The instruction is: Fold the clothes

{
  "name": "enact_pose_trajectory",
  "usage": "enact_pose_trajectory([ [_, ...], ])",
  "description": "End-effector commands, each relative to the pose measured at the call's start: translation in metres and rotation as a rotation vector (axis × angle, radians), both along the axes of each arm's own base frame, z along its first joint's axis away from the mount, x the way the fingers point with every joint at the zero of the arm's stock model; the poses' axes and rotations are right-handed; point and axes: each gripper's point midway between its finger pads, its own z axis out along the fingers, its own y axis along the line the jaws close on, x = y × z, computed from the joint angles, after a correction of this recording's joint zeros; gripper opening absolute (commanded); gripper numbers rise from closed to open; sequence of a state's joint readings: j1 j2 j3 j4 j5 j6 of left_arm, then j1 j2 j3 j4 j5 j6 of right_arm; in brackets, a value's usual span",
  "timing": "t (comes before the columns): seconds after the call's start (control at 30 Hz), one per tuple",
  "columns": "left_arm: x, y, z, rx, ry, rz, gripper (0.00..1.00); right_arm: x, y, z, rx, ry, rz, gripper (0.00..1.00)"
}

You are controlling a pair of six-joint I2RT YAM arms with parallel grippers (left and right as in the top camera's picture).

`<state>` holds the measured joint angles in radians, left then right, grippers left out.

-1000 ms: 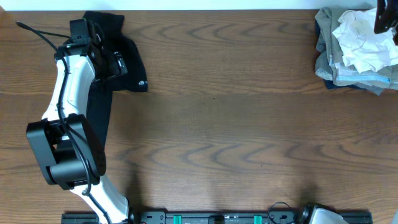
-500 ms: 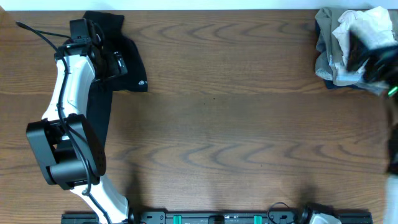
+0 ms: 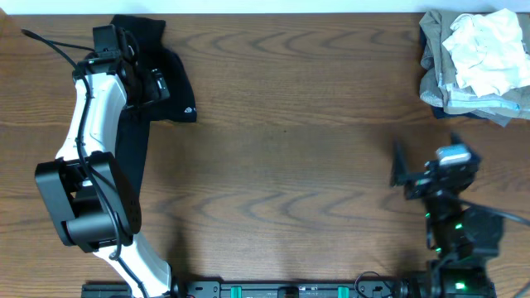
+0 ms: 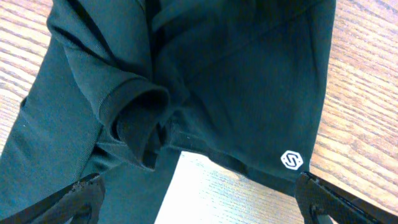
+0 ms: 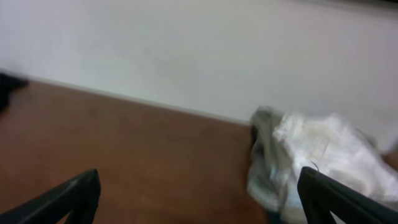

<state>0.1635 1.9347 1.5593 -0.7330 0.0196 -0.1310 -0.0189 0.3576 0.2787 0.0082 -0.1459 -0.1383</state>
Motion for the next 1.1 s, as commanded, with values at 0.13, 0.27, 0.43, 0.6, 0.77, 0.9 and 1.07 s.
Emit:
enact_pose_trajectory([
  [0.13,-0.003,0.001,-0.01,-0.004,0.025,0.009,0.98,-0.012,-0.003,-0.049,-0.001,-0.019,-0.027,0.99],
  [0.27,-0.003,0.001,-0.01,-0.004,0.025,0.009,0.98,-0.014,-0.004,-0.065,-0.001,-0.018,-0.031,0.99],
  [0.43,-0.003,0.001,-0.01,-0.004,0.025,0.009,0.98,-0.018,-0.004,-0.08,-0.002,0.041,-0.034,0.99],
  [0.6,-0.003,0.001,-0.01,-0.004,0.025,0.009,0.98,-0.02,-0.004,-0.068,-0.001,-0.012,-0.035,0.99],
  [0.77,-0.003,0.001,-0.01,-0.004,0.025,0.009,0.98,-0.02,-0.004,-0.07,-0.001,-0.004,-0.036,0.99],
  [0.9,-0.003,0.001,-0.01,-0.004,0.025,0.009,0.98,-0.02,-0.004,-0.07,-0.001,-0.004,-0.036,0.99],
  [1.07,-0.003,0.001,-0.01,-0.004,0.025,0.009,0.98,-0.02,-0.004,-0.07,-0.001,-0.004,-0.036,0.99],
])
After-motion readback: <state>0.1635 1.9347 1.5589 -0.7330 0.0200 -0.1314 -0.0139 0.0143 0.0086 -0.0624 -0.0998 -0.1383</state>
